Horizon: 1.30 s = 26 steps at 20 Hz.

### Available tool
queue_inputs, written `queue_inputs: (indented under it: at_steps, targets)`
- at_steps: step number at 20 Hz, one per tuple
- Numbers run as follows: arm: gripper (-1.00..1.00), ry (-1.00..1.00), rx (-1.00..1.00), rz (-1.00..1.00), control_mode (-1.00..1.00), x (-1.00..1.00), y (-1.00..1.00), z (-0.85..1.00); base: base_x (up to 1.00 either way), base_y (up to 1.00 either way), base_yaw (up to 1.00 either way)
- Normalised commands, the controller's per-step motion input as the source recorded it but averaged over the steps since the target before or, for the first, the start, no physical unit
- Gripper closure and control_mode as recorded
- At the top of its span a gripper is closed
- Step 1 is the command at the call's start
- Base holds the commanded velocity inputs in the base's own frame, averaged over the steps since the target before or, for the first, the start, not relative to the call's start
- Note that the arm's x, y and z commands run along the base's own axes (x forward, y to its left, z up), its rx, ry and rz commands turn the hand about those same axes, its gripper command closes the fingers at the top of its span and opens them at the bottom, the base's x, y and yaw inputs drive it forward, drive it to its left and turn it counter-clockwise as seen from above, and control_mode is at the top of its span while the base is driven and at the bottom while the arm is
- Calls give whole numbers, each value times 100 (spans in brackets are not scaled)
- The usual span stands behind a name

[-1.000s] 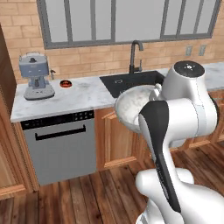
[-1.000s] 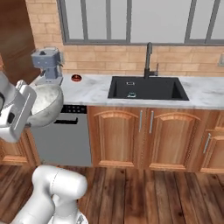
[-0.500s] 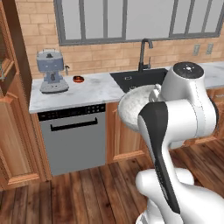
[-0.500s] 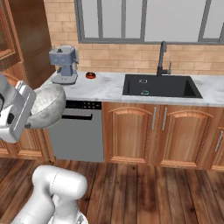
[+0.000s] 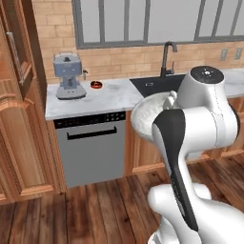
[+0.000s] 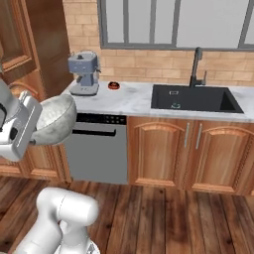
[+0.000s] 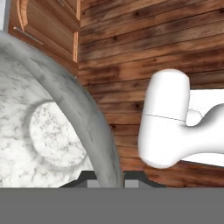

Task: Pick the mug and place it in the sink. Pick the bowl and place it in the open cabinet and then close the cabinet.

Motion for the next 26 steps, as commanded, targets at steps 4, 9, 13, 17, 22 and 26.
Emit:
queue_inputs:
  at_steps: [4, 9, 13, 17, 22, 26]
  targets:
    - [100, 0, 0, 0, 100, 0, 0, 0, 100, 74, -18]
    - [100, 0, 0, 0, 100, 0, 0, 0, 51, -37, -5]
    - [100, 0, 0, 0, 100, 0, 0, 0, -96, -52, 0]
    - [100, 0, 0, 0, 100, 0, 0, 0, -66, 32, -3]
    - [100, 0, 0, 0, 100, 0, 0, 0, 3, 88, -10]
    - [100, 0, 0, 0, 100, 0, 0, 0, 6, 99, -9]
